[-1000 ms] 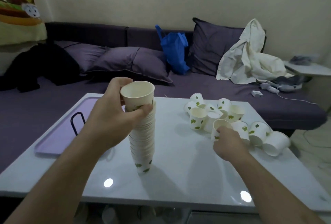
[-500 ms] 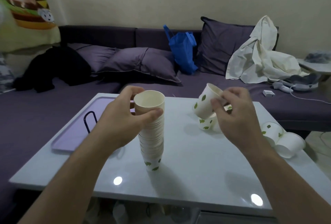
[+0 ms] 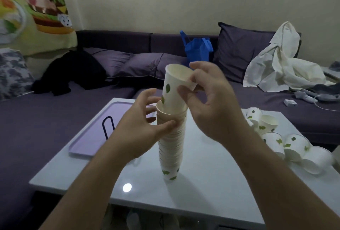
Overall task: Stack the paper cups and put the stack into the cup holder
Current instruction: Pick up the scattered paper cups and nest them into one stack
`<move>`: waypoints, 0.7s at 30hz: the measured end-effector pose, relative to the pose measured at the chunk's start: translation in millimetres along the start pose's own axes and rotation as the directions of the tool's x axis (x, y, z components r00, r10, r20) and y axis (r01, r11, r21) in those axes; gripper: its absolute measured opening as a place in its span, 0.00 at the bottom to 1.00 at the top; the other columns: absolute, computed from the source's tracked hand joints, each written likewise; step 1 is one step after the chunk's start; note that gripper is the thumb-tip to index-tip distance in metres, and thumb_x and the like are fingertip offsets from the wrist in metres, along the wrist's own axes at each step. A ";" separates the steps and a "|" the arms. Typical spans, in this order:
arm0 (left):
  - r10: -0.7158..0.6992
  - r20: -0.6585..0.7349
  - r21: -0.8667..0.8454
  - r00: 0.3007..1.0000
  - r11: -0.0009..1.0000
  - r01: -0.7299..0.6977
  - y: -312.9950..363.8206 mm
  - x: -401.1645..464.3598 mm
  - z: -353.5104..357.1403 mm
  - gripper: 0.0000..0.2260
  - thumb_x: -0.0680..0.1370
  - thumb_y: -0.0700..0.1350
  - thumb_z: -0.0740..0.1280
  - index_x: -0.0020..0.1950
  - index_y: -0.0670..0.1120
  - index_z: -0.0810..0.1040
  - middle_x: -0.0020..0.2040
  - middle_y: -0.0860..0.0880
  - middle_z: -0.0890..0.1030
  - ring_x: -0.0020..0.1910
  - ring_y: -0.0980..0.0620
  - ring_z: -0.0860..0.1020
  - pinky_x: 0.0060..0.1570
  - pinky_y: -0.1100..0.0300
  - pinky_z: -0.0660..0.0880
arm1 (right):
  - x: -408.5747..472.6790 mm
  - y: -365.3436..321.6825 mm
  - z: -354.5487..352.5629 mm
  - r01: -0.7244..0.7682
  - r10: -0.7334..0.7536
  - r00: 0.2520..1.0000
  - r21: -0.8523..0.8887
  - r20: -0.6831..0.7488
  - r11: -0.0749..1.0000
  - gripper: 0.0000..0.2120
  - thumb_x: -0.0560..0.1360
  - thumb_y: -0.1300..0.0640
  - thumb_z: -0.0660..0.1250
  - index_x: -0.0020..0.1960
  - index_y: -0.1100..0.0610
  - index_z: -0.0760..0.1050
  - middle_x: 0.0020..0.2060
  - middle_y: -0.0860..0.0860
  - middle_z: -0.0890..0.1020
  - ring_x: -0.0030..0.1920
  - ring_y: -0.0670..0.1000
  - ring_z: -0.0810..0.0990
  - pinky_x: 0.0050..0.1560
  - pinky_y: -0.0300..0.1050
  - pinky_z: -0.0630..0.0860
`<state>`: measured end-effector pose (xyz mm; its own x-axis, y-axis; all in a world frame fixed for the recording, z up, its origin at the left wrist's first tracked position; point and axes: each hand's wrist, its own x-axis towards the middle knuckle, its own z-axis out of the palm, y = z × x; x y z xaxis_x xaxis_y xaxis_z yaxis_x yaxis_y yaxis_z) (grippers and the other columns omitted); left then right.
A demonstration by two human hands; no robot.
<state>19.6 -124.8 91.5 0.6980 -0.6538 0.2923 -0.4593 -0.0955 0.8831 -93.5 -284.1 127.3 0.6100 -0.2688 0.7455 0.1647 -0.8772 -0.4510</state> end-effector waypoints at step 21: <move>0.334 -0.030 -0.101 0.942 0.937 -0.335 48.0 -37.5 32.6 0.20 0.74 0.36 0.67 0.64 0.49 0.77 0.54 0.55 0.83 0.57 0.51 0.84 0.55 0.58 0.83 | -65.1 86.3 2.3 -0.625 0.624 0.776 -0.020 0.089 0.781 0.16 0.81 0.64 0.63 0.67 0.53 0.76 0.62 0.47 0.80 0.60 0.48 0.80 0.54 0.41 0.77</move>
<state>-46.6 -129.3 110.9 0.5210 -0.6253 0.5810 -0.6084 0.2053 0.7666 -117.2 -341.4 38.7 0.6455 -0.7204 0.2537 -0.2679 -0.5247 -0.8080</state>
